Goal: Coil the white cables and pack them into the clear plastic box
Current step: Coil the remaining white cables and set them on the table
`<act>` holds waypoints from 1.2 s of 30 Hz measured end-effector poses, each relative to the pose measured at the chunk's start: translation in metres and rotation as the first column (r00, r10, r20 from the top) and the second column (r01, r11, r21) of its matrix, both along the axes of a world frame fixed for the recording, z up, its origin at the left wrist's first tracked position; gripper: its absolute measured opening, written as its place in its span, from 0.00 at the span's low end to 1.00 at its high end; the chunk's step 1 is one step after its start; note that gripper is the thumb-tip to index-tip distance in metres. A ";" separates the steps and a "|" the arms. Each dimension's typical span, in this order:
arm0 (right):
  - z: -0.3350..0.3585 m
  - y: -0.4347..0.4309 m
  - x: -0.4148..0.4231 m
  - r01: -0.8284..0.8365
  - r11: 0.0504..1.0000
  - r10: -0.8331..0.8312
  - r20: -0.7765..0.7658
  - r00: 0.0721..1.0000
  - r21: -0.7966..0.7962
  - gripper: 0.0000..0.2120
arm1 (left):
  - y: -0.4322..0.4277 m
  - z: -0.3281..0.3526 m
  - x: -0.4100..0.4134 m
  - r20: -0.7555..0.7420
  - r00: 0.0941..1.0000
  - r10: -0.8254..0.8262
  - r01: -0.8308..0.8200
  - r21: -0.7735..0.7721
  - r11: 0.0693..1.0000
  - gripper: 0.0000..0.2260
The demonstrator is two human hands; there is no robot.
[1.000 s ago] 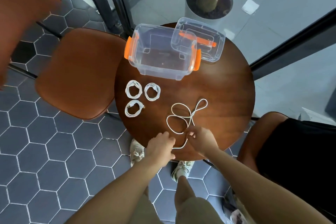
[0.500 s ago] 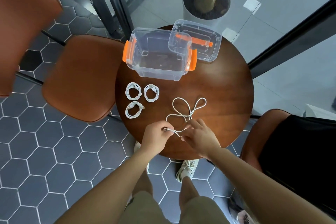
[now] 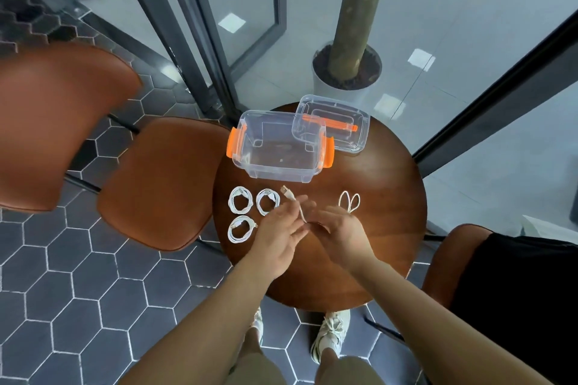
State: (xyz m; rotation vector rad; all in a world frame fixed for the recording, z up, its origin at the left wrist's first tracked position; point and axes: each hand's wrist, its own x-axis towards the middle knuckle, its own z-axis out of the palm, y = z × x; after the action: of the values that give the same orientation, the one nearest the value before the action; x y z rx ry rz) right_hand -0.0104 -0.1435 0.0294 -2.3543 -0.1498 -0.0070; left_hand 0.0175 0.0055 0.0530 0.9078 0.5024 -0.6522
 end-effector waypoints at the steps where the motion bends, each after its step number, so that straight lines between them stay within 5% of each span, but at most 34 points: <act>1: 0.002 0.001 0.002 -0.013 1.000 0.013 -0.007 1.000 0.014 0.07 | 0.000 0.004 0.003 0.005 1.000 0.002 -0.002 -0.012 1.000 0.12; 7: 0.019 0.000 0.011 -0.017 0.997 0.024 -0.093 0.995 0.071 0.05 | 0.006 0.028 0.023 0.072 0.994 0.088 -0.084 -0.052 0.995 0.12; 11: 0.035 -0.012 0.017 -0.098 0.989 0.118 -0.189 0.975 0.110 0.15 | 0.008 0.051 0.038 0.113 0.987 0.118 -0.106 -0.103 0.989 0.13; 16: 0.038 -0.023 0.028 -0.320 0.933 0.268 -0.274 0.924 -0.165 0.15 | 0.011 0.061 0.054 0.103 0.984 0.143 -0.136 -0.077 0.988 0.12; 20: 0.020 -0.056 0.010 -0.290 0.892 0.125 -0.428 0.895 -0.346 0.13 | 0.042 0.075 0.074 0.160 0.960 0.228 -0.186 -0.242 0.952 0.12; 24: 0.030 -0.086 -0.008 0.091 0.996 -0.083 -0.481 0.873 -0.007 0.12 | 0.077 0.094 0.090 0.232 0.903 0.361 -0.303 -0.254 0.919 0.13; 28: 0.056 -0.080 0.000 0.111 0.928 0.123 -0.577 0.807 0.354 0.06 | 0.060 0.097 0.081 0.211 0.948 0.240 -0.227 -0.083 0.970 0.11; 31: 0.071 -0.061 0.012 0.126 0.895 0.166 -0.582 0.796 0.428 0.07 | 0.040 0.095 0.071 0.148 0.976 0.162 -0.158 -0.041 0.987 0.12; 33: 0.078 -0.050 0.022 0.085 0.927 0.152 -0.573 0.805 0.366 0.11 | 0.036 0.098 0.064 0.104 0.987 0.121 -0.119 -0.025 0.993 0.12; 36: 0.076 -0.036 0.041 -0.039 0.999 0.027 -0.509 0.860 -0.013 0.14 | 0.035 0.106 0.052 0.100 0.994 -0.042 0.041 0.020 0.999 0.12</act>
State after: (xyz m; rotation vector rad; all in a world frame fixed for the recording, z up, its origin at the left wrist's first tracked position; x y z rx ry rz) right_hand 0.0305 -0.1793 0.1054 -2.2897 0.0721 0.6346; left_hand 0.0696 0.0402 0.1588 0.9656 0.4009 -0.6370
